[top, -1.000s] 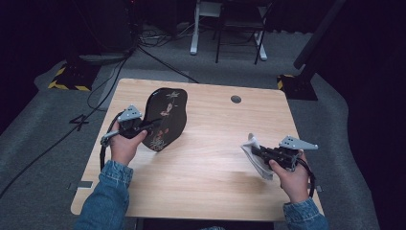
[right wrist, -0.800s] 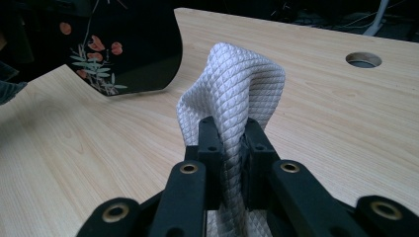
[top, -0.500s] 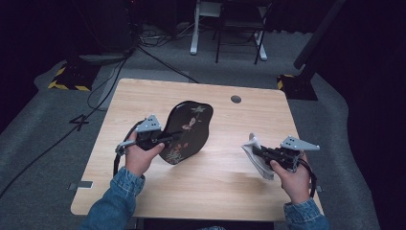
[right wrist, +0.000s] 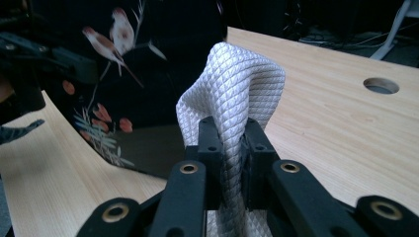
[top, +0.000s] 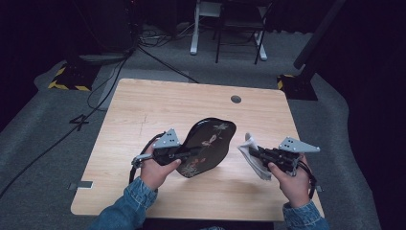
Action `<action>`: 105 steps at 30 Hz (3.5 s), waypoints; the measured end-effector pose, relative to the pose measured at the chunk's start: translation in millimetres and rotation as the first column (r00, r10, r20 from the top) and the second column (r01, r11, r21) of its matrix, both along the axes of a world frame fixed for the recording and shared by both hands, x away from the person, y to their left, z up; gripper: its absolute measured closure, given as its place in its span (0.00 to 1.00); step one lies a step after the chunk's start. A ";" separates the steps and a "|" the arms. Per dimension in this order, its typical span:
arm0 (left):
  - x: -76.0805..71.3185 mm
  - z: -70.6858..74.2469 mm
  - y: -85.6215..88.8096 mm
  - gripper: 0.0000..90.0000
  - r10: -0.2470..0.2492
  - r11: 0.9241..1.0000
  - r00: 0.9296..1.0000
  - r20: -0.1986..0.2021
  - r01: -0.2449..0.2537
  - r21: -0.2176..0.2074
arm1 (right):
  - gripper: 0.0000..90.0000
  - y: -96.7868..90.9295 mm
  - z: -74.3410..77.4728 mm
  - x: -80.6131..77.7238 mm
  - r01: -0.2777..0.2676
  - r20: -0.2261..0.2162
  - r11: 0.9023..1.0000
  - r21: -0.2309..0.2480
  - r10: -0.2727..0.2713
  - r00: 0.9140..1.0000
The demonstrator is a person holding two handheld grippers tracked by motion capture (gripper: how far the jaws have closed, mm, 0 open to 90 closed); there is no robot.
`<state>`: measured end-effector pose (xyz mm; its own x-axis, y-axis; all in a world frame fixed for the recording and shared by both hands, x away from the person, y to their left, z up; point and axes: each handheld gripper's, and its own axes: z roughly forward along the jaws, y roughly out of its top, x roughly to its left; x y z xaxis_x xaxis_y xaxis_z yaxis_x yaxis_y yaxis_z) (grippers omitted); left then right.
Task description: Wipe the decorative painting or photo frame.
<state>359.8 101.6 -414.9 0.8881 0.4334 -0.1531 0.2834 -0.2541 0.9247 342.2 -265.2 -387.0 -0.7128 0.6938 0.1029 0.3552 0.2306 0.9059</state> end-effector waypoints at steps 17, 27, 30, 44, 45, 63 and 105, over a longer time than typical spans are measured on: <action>-12.4 -12.8 -24.0 0.89 -0.060 0.998 0.998 -0.023 0.060 -0.017 | 0.91 -0.8 16.9 -10.9 0.009 0.056 1.000 0.010 -0.009 0.998; -13.0 -14.0 -22.0 0.89 -0.057 0.998 0.998 -0.033 0.056 -0.024 | 0.91 3.2 22.7 -14.5 0.004 0.083 1.000 0.020 -0.005 0.997; -13.5 -14.2 -21.3 0.89 -0.059 0.998 0.998 -0.035 0.058 -0.025 | 0.91 4.2 23.9 -14.9 0.000 0.086 1.000 0.024 -0.002 0.996; -20.7 -13.1 -8.4 0.64 -0.040 0.998 0.999 -0.034 0.039 -0.043 | 0.91 28.1 33.3 -19.7 -0.049 0.115 0.998 0.037 0.045 0.992; -24.2 -14.0 -5.4 0.64 -0.035 0.999 0.999 -0.033 0.034 -0.035 | 0.91 30.8 35.2 -20.1 -0.056 0.122 0.997 0.044 0.051 0.991; -33.0 -29.2 15.6 0.88 -0.052 0.999 0.998 -0.030 0.053 0.006 | 0.91 97.2 49.0 -16.1 -0.145 0.193 0.989 0.010 0.141 0.971; -35.7 -28.2 12.1 0.88 -0.039 0.999 0.999 -0.023 0.040 0.011 | 0.91 91.4 50.8 -10.0 -0.112 0.183 0.994 -0.009 0.112 0.977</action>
<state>324.1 113.8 -443.1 0.9010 0.3998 -0.1685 0.2938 -0.2762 0.9151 332.2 -173.8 -336.2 -0.7929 0.6083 -0.0354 0.1557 0.2585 0.9534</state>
